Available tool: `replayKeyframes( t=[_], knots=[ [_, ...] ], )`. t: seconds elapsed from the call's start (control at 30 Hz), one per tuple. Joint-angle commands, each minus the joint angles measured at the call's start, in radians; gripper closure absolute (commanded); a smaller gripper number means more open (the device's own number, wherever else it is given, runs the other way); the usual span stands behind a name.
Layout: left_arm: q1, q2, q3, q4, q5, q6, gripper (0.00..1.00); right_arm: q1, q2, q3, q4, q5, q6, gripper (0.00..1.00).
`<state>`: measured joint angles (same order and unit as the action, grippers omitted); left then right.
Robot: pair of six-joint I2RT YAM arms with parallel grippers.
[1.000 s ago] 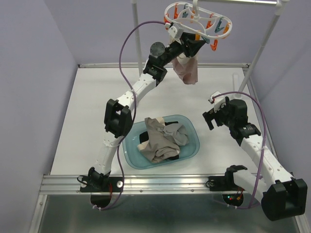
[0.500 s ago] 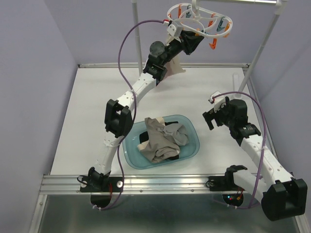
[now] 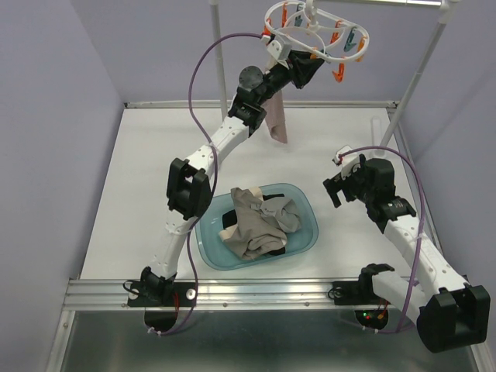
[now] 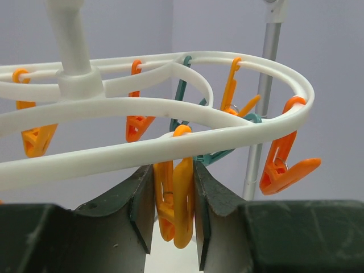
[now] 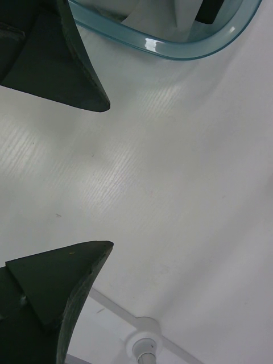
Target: Remove the underwear clipped to the hanger
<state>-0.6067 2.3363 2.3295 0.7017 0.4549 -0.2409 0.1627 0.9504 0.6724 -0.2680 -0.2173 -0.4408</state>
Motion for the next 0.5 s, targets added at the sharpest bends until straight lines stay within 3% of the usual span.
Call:
replayKeyframes(
  t=[0.0,0.4,0.47],
  knots=[
    [-0.004,-0.088,-0.004,0.032,0.002,0.034,0.89,-0.008,-0.013,-0.007,0.041,-0.001,-0.001,0.00],
    [-0.111,-0.031,0.086,-0.014,-0.084,0.167,0.78,-0.008,-0.010,-0.007,0.041,0.004,-0.003,0.00],
    [-0.122,-0.017,0.094,-0.013,-0.087,0.167,0.68,-0.009,-0.012,-0.007,0.041,0.004,-0.003,0.00]
  ],
)
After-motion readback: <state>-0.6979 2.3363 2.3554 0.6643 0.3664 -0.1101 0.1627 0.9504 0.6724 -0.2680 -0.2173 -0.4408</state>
